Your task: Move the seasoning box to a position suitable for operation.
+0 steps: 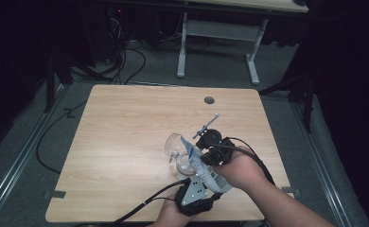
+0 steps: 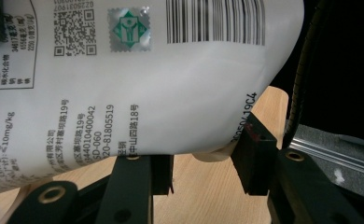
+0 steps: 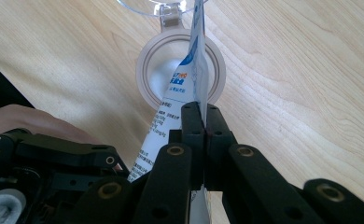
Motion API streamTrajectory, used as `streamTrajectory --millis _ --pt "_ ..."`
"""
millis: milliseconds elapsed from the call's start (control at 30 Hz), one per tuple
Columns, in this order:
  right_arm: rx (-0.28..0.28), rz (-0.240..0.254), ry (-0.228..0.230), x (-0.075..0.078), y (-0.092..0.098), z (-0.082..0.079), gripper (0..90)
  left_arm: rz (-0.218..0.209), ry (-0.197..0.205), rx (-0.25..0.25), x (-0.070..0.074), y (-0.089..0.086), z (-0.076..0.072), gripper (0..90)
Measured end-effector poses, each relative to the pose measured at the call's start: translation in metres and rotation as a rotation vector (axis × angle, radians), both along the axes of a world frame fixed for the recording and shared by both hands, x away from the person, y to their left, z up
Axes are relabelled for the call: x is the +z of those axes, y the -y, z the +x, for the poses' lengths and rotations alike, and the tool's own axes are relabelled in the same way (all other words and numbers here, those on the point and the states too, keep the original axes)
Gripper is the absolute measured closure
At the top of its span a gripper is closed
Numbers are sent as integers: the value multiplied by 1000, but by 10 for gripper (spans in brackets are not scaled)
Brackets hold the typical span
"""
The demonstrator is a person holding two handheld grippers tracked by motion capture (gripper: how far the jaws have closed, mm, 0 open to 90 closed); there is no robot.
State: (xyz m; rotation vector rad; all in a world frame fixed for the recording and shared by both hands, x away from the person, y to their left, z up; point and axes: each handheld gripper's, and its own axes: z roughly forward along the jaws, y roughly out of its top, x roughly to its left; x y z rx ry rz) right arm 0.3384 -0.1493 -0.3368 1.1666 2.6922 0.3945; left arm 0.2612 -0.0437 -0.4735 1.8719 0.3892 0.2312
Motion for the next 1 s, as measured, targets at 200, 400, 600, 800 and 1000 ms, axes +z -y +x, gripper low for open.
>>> streamTrajectory --millis 200,400,600,800,1000 --pt "5 -1 2 0 0 0 900 -2 1 1 0 0 0 626" --pt "10 -7 1 1 -2 1 900 -5 2 3 0 -1 0 624" --pt "11 -6 2 1 -2 1 900 -7 1 2 1 -1 0 623" --pt "13 -7 2 1 -2 0 900 -9 3 1 1 -1 -1 616" --pt "10 -9 4 3 -3 0 900 -11 4 1 2 -1 0 616"
